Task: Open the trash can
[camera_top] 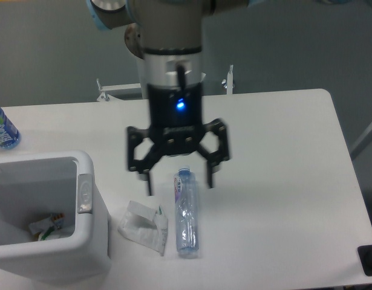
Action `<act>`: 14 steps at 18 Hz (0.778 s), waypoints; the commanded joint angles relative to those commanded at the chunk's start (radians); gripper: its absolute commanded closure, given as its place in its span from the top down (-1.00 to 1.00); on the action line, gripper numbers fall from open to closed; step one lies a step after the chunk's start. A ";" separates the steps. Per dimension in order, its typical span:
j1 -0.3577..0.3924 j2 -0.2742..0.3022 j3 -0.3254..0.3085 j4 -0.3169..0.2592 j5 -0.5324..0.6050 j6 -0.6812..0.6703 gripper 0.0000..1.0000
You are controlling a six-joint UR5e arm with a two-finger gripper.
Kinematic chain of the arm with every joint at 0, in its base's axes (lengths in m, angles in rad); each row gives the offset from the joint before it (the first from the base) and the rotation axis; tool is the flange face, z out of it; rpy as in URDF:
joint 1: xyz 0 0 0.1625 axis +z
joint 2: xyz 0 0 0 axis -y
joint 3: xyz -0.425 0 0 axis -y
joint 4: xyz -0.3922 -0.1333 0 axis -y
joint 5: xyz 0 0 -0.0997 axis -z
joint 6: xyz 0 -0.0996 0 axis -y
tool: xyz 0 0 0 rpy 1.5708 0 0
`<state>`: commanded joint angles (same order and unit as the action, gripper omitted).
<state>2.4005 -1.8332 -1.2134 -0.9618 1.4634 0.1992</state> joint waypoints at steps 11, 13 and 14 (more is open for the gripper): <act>0.146 0.074 -0.119 -0.061 0.070 0.524 1.00; 0.150 0.080 -0.141 -0.061 0.096 0.604 1.00; 0.157 0.080 -0.141 -0.061 0.112 0.621 1.00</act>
<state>2.5571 -1.7533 -1.3545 -1.0232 1.5752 0.8205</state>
